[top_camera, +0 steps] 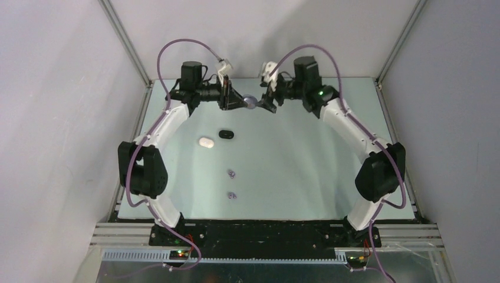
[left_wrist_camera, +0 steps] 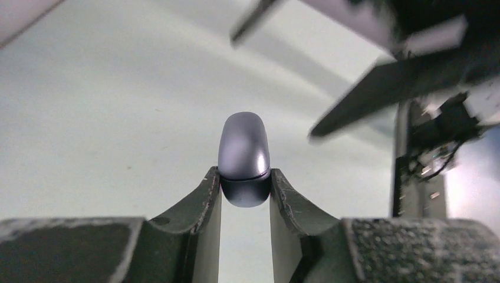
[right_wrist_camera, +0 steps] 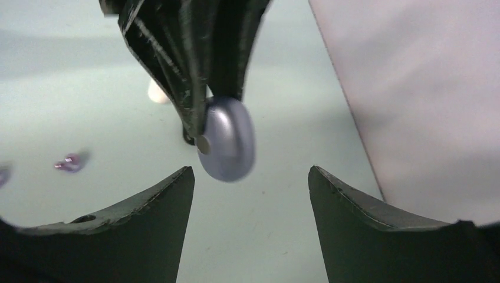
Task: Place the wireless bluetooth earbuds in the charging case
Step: Pick up the charging case at the center of the board, then open the charging case.
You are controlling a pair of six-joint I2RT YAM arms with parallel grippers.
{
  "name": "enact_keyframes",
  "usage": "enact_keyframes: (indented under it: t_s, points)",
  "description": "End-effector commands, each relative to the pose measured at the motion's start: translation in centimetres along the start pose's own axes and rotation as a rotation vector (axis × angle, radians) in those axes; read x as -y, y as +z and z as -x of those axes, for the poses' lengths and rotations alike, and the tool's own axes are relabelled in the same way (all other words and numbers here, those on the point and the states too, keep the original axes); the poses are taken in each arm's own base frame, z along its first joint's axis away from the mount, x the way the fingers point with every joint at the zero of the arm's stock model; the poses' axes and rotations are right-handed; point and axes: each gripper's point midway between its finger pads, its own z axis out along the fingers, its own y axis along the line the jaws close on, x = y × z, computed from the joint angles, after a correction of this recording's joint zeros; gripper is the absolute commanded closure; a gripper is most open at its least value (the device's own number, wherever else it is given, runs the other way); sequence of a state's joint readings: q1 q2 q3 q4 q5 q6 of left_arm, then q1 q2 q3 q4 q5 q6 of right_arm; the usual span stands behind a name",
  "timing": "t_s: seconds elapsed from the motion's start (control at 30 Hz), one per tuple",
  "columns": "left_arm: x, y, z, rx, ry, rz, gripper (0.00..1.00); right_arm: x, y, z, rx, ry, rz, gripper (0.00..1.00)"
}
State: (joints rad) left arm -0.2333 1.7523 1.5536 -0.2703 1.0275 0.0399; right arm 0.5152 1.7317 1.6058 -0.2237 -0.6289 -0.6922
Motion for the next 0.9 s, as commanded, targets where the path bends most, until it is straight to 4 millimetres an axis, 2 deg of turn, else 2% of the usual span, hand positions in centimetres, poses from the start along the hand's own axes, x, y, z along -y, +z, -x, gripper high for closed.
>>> enact_keyframes:
  t_s: [0.0,0.07,0.17,0.47,0.67,0.87]
  points:
    - [2.4,-1.9,0.8,0.019,0.432,-0.044,1.0,-0.7,-3.9,4.1,0.057,0.208,0.182,0.25]
    - [2.8,-2.2,0.0,-0.002,0.522,-0.059,1.0,-1.2,-4.1,3.9,0.048,0.238,0.243,0.28]
    - [3.2,-2.5,-0.2,-0.013,0.66,-0.077,1.0,-2.3,-3.6,3.3,0.039,0.252,0.31,0.32]
    - [4.0,-2.7,-0.3,-0.034,0.817,-0.092,1.0,-4.4,-0.4,3.0,0.026,0.134,0.355,0.34]
    - [4.1,-2.5,-0.2,-0.047,0.867,-0.101,1.0,-4.0,1.0,3.4,0.045,0.093,0.328,0.37]
    - [3.9,-2.5,0.0,-0.052,0.874,-0.091,1.0,-3.8,1.7,2.7,0.026,0.061,0.312,0.48]
